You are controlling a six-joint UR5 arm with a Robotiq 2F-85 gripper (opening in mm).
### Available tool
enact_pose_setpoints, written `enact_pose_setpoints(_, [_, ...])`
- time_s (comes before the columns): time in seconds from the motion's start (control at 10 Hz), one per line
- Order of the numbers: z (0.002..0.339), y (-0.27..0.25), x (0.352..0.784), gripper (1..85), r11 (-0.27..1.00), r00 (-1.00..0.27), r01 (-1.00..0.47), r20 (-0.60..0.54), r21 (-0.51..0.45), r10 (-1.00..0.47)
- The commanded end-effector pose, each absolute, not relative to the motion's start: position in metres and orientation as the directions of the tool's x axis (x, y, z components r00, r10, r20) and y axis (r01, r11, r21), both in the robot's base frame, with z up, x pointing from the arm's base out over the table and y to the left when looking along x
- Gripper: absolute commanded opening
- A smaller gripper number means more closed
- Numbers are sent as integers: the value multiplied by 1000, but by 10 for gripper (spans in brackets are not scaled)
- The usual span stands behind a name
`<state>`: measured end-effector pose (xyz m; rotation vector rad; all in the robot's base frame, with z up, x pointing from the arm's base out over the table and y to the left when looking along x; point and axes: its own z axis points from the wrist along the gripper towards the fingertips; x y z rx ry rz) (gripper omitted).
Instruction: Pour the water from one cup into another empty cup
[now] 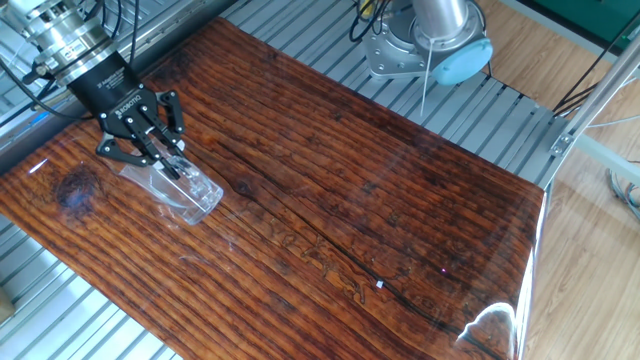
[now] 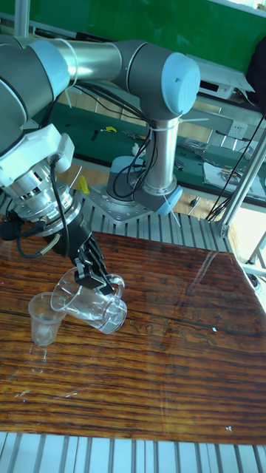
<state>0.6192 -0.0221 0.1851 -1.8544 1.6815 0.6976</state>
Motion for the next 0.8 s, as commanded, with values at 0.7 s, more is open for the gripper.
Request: enact_pose_setpoints(0.7, [190,-22,620,17,-71,87,-996,-717,-52,-691])
